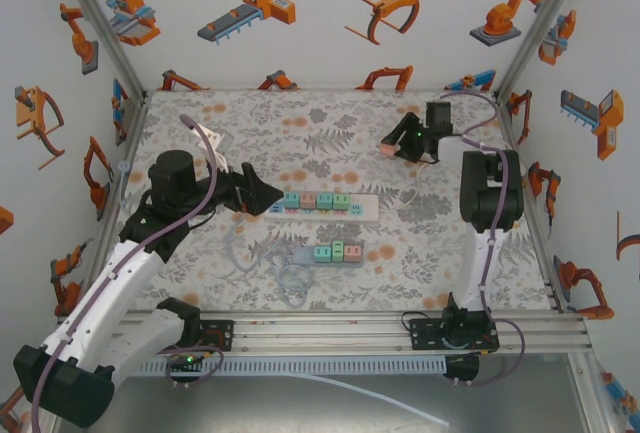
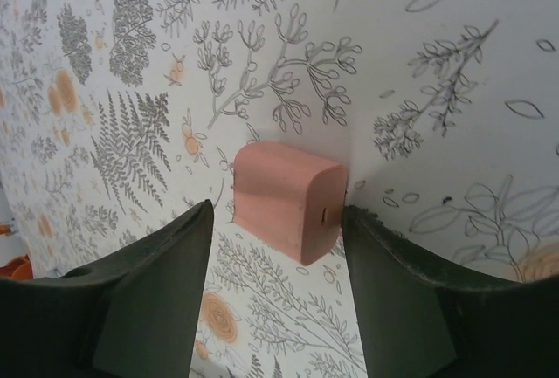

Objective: Pull the plug off the socket

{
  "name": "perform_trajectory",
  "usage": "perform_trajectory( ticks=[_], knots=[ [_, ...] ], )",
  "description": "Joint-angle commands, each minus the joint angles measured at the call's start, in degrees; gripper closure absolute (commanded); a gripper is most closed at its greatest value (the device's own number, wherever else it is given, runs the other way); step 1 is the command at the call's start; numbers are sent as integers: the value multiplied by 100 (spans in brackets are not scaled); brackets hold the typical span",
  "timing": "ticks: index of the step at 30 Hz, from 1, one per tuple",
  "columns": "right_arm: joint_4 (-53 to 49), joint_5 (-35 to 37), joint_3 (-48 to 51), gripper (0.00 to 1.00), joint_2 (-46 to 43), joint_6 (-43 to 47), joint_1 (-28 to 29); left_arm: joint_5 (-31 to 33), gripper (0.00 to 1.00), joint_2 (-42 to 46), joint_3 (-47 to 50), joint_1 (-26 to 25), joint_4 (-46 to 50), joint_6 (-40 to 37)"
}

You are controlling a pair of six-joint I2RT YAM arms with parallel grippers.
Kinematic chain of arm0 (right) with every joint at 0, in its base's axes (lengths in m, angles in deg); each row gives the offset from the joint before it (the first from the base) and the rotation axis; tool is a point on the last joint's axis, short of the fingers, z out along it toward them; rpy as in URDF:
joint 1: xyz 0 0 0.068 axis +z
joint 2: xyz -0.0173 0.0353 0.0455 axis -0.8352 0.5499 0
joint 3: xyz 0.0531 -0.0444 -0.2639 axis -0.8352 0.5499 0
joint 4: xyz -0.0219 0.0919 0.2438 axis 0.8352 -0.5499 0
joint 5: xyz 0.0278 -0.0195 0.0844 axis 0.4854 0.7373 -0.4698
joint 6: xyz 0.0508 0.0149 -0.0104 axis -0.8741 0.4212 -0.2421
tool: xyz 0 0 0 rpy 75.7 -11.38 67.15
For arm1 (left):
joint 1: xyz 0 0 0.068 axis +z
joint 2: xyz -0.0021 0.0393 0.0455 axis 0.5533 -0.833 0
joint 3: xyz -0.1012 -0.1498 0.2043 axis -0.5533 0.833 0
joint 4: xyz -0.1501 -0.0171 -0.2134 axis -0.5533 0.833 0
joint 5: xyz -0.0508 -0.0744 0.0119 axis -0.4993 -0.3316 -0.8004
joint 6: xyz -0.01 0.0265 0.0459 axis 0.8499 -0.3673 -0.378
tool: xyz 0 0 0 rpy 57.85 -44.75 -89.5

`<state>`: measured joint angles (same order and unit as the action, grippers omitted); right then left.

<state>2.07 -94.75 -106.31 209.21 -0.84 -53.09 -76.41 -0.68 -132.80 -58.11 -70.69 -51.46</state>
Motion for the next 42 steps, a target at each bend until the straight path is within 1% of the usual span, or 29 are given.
perform_trajectory(
  ticks=[1,6,9,13,16,19,22,25,27,29,31,34,37,40,42],
  knots=[
    [-320,230,166,42,-521,82,14,222,3,-62,-166,-28,107,24],
    [-320,221,401,41,-1083,-60,14,413,3,-65,-108,-29,120,74],
    [-194,178,572,41,-1553,-98,14,695,3,-55,-125,-33,260,109],
    [475,-109,1037,41,-2309,-44,23,1482,3,11,-87,-31,377,301],
    [1096,-305,1433,41,-2849,238,73,2019,3,81,14,-28,318,464],
    [1627,-364,1818,41,-3392,974,264,2469,3,82,85,-21,325,569],
    [2364,-550,2349,40,-3852,2161,584,2714,3,-22,86,-27,435,611],
    [3065,-1054,2850,38,-4136,3275,917,2690,3,-121,115,-17,415,602],
    [3162,-1635,3012,36,-4212,4088,1128,2709,3,-196,155,-18,367,618],
    [2948,-2280,3091,36,-4242,5038,1356,2822,3,-314,156,-16,400,684],
    [2527,-2747,3099,35,-4239,5877,1573,2935,3,-471,117,-18,492,731],
    [1815,-3104,3015,34,-4138,6702,1804,3006,3,-762,4,-10,686,775],
    [1008,-3082,2832,34,-3946,7310,1946,2927,3,-1059,-78,-10,782,786],
    [11,-2823,2538,34,-3693,7957,2090,2726,3,-1352,-133,0,801,787],
    [-464,-2657,2361,35,-3513,8276,2161,2600,3,-1539,-168,4,797,770]
  ],
)
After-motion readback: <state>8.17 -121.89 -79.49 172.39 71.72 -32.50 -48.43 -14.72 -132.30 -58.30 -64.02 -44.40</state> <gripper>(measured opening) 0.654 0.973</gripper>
